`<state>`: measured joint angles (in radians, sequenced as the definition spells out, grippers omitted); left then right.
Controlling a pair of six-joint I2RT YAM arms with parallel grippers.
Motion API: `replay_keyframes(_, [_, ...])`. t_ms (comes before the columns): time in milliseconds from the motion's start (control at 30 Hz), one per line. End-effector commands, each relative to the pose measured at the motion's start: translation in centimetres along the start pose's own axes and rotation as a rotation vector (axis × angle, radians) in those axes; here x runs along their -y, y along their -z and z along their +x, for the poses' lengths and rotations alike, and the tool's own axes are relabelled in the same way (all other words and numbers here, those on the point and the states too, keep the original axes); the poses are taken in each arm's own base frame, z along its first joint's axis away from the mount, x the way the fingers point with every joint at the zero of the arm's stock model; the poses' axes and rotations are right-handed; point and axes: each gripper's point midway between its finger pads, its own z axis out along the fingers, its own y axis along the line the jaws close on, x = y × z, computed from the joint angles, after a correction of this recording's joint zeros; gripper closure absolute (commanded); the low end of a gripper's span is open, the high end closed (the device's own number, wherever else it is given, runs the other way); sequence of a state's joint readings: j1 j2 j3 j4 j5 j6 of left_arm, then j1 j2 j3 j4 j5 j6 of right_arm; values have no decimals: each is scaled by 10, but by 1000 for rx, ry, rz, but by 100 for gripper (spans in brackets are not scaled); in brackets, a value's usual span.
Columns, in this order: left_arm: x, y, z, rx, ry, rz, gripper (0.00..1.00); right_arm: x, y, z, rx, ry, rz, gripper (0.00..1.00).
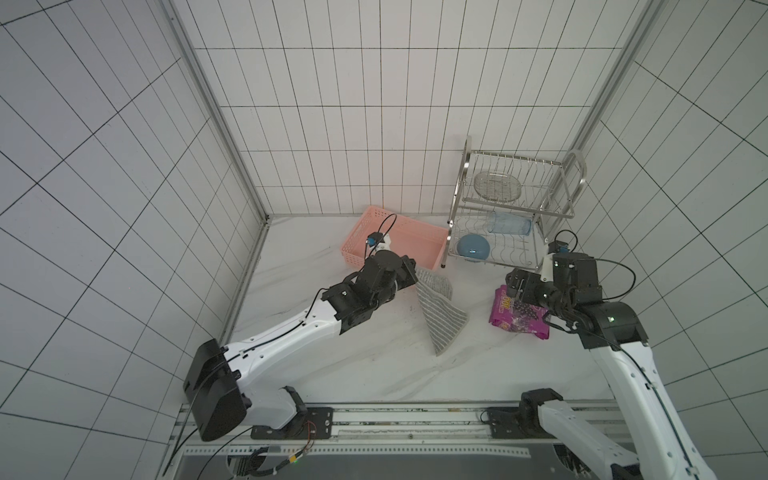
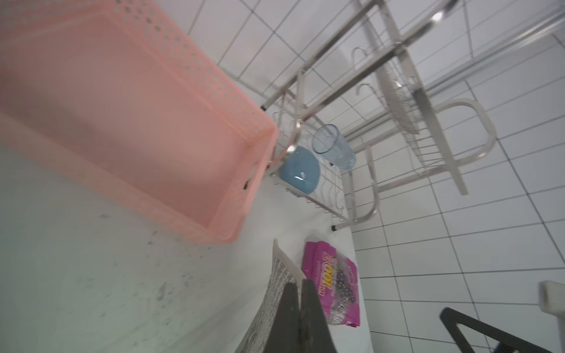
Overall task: Fold the square dishcloth
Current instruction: Place the cleaning item at the center of the board.
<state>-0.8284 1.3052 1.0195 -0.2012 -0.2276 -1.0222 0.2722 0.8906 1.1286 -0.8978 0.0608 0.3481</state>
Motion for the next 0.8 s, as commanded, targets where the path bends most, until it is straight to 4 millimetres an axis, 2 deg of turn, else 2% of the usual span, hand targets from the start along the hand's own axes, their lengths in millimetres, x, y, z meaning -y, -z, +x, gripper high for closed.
replay_keyframes(0, [-52, 7, -13, 83, 151, -51, 100, -14, -13, 24, -87, 20, -62, 1])
replay_keyframes(167, [-128, 22, 8, 37, 186, -139, 100, -32, -27, 54, -135, 21, -126, 3])
replay_keyframes(367, [-185, 33, 23, 4, 233, -199, 100, -62, -51, 101, -233, 56, -186, 16])
replay_keyframes(600, [-232, 33, 40, -60, 287, -288, 99, -130, -65, 155, -314, 211, -261, 28])
replay_keyframes(767, [-270, 42, 48, -45, 380, -387, 92, -181, -75, 187, -381, 280, -307, 36])
